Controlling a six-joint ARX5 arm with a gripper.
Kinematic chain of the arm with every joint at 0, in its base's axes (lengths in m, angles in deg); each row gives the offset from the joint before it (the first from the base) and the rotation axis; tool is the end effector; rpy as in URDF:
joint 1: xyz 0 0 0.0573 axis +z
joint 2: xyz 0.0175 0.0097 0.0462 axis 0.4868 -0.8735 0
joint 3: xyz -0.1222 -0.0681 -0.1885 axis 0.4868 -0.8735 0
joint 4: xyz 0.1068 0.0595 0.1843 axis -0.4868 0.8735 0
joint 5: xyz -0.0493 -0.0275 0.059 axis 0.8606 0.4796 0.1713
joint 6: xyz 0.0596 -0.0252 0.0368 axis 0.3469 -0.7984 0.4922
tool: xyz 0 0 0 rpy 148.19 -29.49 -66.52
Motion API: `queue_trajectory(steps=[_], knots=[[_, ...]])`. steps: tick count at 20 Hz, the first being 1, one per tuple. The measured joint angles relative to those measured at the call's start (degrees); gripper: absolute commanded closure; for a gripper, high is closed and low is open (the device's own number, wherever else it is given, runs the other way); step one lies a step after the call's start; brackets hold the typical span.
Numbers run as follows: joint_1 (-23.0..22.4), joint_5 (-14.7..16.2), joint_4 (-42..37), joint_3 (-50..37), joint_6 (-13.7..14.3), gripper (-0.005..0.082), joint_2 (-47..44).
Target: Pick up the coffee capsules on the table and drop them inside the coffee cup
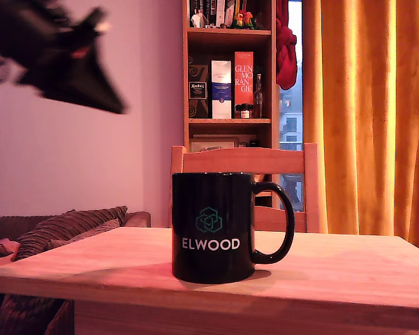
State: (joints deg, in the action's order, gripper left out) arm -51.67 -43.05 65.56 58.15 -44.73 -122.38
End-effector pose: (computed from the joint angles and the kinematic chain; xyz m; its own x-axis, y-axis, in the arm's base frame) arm 0.2358 -0.1166 0.2307 0.6537 -0.5873 -0.4771 0.6168 0.7789 -0.1137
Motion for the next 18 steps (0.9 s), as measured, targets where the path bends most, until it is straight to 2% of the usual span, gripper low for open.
queue_trajectory(steps=[1, 2, 4, 5, 10, 15, 18], knots=[[2.0, 0.0, 0.6, 0.0, 0.0, 0.0789, 0.5], [4.0, 0.0, 1.6, 0.0, 1.2, 0.0789, 1.0], [8.2, 0.0, 3.5, 0.0, 1.2, 0.0789, 1.8], [10.3, 0.0, 4.3, 0.0, 2.6, 0.0789, 2.2], [19.8, 0.2, 5.8, 0.0, 2.7, 0.0789, 4.1], [21.2, 0.6, 3.8, -0.4, 2.7, 0.0789, 5.1], [21.2, 0.6, -2.0, -6.3, 1.9, 0.0789, 8.5]])
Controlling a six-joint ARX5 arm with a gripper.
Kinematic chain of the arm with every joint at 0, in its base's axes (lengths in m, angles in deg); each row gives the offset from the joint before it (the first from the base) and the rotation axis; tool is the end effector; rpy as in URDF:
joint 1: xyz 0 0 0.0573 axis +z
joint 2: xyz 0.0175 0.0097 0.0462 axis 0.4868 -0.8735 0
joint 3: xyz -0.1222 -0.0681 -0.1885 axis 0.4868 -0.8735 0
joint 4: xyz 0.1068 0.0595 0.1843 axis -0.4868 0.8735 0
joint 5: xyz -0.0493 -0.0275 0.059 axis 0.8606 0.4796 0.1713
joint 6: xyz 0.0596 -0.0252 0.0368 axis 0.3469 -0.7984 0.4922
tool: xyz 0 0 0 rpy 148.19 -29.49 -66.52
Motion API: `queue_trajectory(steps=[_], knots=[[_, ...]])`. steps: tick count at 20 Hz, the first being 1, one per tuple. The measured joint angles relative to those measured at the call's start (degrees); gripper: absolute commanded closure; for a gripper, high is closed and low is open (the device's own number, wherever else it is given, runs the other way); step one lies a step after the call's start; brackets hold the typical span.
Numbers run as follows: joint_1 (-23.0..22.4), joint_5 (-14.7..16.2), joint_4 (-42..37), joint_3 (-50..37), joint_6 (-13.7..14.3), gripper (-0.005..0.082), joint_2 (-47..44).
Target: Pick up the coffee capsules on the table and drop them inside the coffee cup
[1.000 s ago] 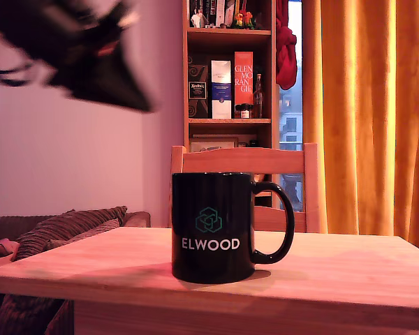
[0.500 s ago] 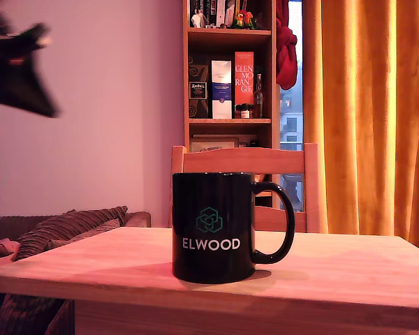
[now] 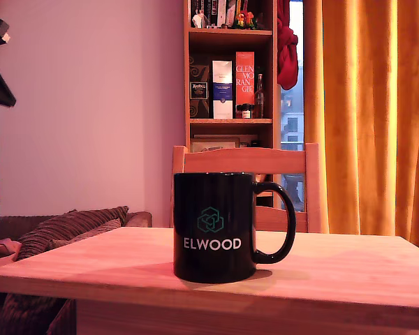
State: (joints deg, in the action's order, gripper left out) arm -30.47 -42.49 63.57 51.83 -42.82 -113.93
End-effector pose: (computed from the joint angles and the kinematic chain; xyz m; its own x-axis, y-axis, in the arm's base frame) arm 0.2357 -0.0233 0.2321 0.8512 -0.3212 -0.4151 0.3232 0.9439 -0.0678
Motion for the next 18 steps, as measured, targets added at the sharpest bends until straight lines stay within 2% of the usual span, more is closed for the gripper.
queue_trajectory(steps=[3, 4, 5, 6, 8, 13, 14, 18], knots=[[0.0, 0.0, -5.9, -8.8, -0.6, 0.0789, 3.4], [0.0, 0.0, -7.7, -11.5, -2.2, 0.0789, 4.4], [0.1, -0.1, -9.8, -14.4, -2.2, 0.0789, 5.8], [0.1, 0.0, -11.5, -17.0, -4.0, 0.0789, 7.5], [0.1, -0.1, -12.8, -21.5, -4.0, 0.0789, 12.0], [0.1, -0.1, -10.9, -27.3, -6.7, 0.0789, 24.6], [0.1, -0.1, -9.6, -27.4, -8.2, 0.0789, 27.3], [0.1, -0.3, -2.4, -27.4, -8.2, 0.0789, 39.8]])
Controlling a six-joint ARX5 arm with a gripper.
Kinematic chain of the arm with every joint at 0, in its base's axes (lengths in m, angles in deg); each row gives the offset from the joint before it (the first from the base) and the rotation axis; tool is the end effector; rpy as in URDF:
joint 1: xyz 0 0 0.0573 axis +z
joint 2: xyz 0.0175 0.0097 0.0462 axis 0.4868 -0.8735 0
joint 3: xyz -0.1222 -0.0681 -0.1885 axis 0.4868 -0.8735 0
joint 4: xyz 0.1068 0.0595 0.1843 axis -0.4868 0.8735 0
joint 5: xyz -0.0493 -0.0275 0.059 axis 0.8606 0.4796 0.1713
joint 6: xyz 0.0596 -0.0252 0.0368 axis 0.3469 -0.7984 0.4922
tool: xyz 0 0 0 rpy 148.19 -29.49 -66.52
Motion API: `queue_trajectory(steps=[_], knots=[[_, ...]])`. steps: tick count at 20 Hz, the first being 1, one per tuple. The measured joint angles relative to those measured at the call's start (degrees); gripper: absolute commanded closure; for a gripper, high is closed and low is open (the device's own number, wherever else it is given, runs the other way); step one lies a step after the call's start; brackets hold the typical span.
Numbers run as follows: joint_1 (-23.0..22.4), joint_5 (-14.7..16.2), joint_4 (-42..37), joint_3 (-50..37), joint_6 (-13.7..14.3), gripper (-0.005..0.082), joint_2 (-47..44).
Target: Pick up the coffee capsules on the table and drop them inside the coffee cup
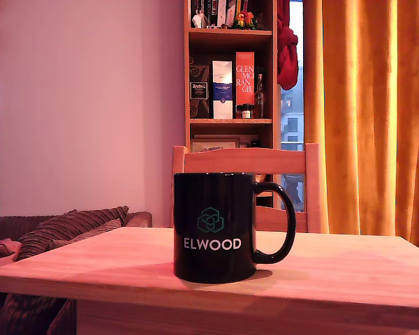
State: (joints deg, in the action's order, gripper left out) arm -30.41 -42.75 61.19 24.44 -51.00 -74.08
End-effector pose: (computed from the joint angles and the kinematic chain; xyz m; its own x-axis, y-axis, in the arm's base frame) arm 0.1413 -0.0207 0.1889 0.9306 -0.3178 -0.1816 0.2981 0.9460 -0.1276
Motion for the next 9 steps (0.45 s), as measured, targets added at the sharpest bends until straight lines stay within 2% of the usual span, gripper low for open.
queue_trajectory(steps=[3, 9], knots=[[0.0, -1.1, 5.2, 0.0, -1.3, 0.0789, 9.1], [0.0, -1.2, 8.9, 0.0, -2.7, 0.0788, 16.3]])
